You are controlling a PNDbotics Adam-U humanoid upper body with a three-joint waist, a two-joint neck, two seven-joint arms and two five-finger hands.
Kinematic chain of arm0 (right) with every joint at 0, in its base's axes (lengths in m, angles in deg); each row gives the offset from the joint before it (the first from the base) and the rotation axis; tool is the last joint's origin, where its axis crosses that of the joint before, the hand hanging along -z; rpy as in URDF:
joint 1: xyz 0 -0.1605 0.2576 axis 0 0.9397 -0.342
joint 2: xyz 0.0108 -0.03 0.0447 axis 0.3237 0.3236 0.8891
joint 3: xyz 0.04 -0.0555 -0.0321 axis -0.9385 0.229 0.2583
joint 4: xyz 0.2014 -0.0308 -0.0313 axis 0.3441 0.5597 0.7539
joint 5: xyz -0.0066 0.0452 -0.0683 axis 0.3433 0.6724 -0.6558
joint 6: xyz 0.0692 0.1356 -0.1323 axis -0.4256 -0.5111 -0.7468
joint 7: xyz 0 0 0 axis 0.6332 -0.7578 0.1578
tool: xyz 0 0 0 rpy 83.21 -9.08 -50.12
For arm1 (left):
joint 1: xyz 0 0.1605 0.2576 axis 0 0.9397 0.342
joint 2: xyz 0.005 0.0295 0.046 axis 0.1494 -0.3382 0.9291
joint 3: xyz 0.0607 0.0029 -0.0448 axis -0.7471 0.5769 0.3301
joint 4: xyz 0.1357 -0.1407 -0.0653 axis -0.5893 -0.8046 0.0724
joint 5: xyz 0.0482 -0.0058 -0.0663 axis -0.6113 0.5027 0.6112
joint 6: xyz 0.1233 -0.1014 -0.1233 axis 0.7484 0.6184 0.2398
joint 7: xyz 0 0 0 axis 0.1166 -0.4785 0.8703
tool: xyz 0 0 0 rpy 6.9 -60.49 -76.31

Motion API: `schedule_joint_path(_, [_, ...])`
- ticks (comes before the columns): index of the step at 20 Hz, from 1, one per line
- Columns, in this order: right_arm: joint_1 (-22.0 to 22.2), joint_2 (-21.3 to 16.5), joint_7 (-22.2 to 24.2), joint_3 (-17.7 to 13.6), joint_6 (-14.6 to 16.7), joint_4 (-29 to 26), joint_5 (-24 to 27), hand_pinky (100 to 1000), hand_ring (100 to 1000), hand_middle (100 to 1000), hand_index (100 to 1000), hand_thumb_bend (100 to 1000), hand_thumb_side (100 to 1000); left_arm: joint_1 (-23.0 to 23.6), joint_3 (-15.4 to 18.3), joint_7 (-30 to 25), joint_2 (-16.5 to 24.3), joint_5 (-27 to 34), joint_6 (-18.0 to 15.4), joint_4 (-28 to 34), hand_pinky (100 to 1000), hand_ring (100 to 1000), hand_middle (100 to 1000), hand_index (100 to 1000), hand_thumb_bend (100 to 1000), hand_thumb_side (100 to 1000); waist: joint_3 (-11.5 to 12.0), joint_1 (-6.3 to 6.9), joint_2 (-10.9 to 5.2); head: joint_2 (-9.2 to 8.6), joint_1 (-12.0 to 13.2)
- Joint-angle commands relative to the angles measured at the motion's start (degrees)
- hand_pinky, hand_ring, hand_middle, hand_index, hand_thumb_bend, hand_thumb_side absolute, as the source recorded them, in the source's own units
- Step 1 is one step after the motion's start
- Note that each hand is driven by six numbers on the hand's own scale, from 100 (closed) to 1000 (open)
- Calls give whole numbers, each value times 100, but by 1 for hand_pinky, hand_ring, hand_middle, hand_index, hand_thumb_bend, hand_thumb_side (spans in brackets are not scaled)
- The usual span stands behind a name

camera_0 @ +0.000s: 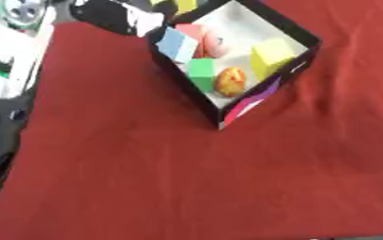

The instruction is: Pick up objects on the table and place them in the box.

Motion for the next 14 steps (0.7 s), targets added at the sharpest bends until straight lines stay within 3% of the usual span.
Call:
schedule_joint_path(1, [-83,-230,56,-34,10,-129,170,1000,700,630,707,100,484,-282,145,164,-193,-367,-246,-833,705,584,426,810,203,113,-46,-75,-136,-100,131])
schedule_joint_path(5, [-160,-254,129,-12,-8,-129,257,1000,700,629,706,100,485,-440,311,428,-430,-734,-593,-1649,738,639,477,805,147,135,-124,-75,-116,-141,214])
schedule_joint_path(7, [-175,-257,165,-5,-29,-129,268,1000,699,629,706,100,484,-460,355,514,-471,-860,-753,-1884,798,749,595,827,100,158,-136,-64,-113,-149,217])
schedule_joint_path(8, [-181,-259,179,-3,-40,-129,269,1000,700,629,706,100,485,-461,375,551,-479,-922,-817,-1970,852,828,704,855,100,164,-140,-58,-113,-145,216])
schedule_joint_path(9, [-185,-260,187,-2,-48,-129,272,1000,699,629,706,100,485,-459,391,585,-479,-996,-873,-2032,873,856,745,865,110,158,-142,-53,-114,-141,215])
schedule_joint_path(10, [-187,-261,193,-2,-53,-129,276,1000,699,629,706,100,485,-456,405,624,-474,-1086,-930,-2069,917,906,829,886,146,320,-144,-50,-114,-136,213])
schedule_joint_path(11, [-187,-262,198,-3,-53,-129,277,1000,699,629,706,100,485,-450,421,680,-465,-1194,-991,-2081,942,929,855,895,183,476,-145,-48,-115,-132,210])
schedule_joint_path(12, [-186,-262,203,-2,-52,-129,278,1000,699,629,706,100,485,-441,437,748,-458,-1312,-1055,-2084,970,952,871,916,297,723,-145,-46,-114,-129,207])
schedule_joint_path(14, [-182,-257,213,0,-51,-129,269,1000,699,629,706,100,484,-424,456,877,-446,-1530,-1151,-2087,992,968,865,930,383,842,-140,-45,-112,-125,194])
